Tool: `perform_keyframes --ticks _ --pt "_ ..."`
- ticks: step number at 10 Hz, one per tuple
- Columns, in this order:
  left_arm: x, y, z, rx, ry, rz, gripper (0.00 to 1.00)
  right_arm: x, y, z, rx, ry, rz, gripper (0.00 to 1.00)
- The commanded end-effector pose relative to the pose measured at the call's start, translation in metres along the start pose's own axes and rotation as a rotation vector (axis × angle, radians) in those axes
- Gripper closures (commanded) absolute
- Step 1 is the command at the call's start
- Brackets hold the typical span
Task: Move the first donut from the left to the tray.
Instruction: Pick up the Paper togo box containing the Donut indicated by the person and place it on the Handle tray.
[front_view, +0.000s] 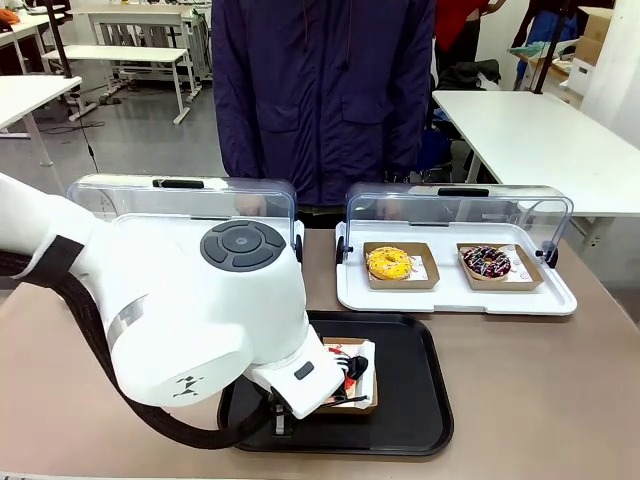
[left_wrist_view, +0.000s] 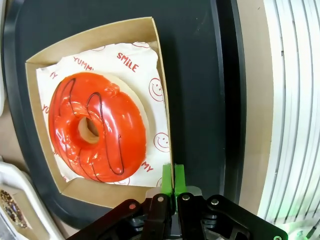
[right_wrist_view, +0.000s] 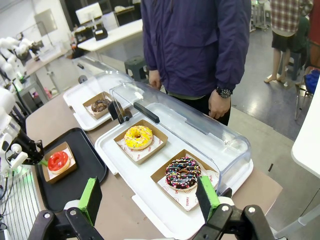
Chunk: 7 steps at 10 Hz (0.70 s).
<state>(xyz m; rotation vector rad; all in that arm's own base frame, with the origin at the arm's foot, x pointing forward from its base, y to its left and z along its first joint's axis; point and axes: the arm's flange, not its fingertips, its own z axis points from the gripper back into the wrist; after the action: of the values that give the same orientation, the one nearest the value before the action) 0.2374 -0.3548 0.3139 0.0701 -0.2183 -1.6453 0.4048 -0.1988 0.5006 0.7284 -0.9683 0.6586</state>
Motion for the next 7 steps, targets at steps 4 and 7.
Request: perform_keyframes --ticks 4,7 --pt "-0.012 -0.007 0.006 0.040 -0.016 0.003 0.00 0.000 0.002 -0.002 0.001 -0.020 0.012 0.00" --pt "-0.013 -0.007 0.039 0.053 -0.012 0.042 0.17 0.000 0.002 -0.002 0.001 -0.020 0.012 0.00"
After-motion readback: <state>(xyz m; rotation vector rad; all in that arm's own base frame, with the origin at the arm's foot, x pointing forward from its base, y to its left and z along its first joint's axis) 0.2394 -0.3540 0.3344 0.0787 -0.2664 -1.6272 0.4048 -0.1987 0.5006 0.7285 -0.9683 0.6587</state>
